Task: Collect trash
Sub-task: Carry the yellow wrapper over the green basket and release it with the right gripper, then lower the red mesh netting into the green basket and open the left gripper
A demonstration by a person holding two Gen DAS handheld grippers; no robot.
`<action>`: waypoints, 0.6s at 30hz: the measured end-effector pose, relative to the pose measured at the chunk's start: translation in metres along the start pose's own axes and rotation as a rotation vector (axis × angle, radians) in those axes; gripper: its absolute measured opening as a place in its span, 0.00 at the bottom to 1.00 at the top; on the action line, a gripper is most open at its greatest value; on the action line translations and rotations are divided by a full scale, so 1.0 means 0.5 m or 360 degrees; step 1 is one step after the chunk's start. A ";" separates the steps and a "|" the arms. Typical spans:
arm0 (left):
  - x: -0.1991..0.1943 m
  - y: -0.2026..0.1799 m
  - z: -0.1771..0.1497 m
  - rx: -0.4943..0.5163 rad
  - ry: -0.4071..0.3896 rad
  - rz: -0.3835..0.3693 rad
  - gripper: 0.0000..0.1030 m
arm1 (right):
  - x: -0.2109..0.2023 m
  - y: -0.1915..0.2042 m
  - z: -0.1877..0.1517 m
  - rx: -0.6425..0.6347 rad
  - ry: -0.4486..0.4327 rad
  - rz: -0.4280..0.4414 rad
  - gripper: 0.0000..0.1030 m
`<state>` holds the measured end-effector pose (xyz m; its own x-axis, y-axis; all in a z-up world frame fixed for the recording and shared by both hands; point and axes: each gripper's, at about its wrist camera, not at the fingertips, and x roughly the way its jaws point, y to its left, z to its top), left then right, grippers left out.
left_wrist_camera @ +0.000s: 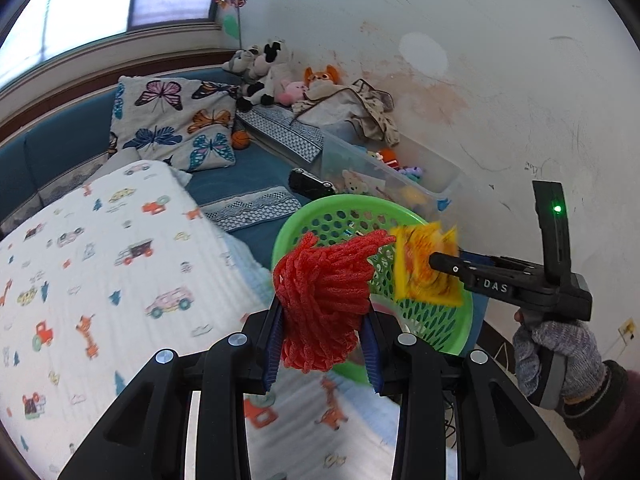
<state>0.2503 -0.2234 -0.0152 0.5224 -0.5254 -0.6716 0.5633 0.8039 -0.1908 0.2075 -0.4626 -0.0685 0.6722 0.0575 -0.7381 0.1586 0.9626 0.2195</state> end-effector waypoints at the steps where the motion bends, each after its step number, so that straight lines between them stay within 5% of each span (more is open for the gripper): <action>1: 0.006 -0.004 0.003 0.0005 0.0006 -0.0003 0.32 | -0.003 -0.005 -0.001 0.0007 -0.0003 -0.0001 0.50; 10: 0.086 -0.032 0.024 0.0014 0.0098 -0.0047 0.32 | -0.036 -0.030 -0.006 0.0008 -0.0039 -0.0016 0.60; 18: 0.145 -0.048 0.032 0.0022 0.0179 -0.0047 0.37 | -0.069 -0.017 -0.028 -0.0097 -0.0103 -0.0071 0.80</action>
<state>0.2851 -0.2852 -0.0479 0.4307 -0.5138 -0.7419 0.5869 0.7840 -0.2022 0.1729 -0.4690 -0.0537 0.7112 -0.0013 -0.7029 0.1464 0.9784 0.1463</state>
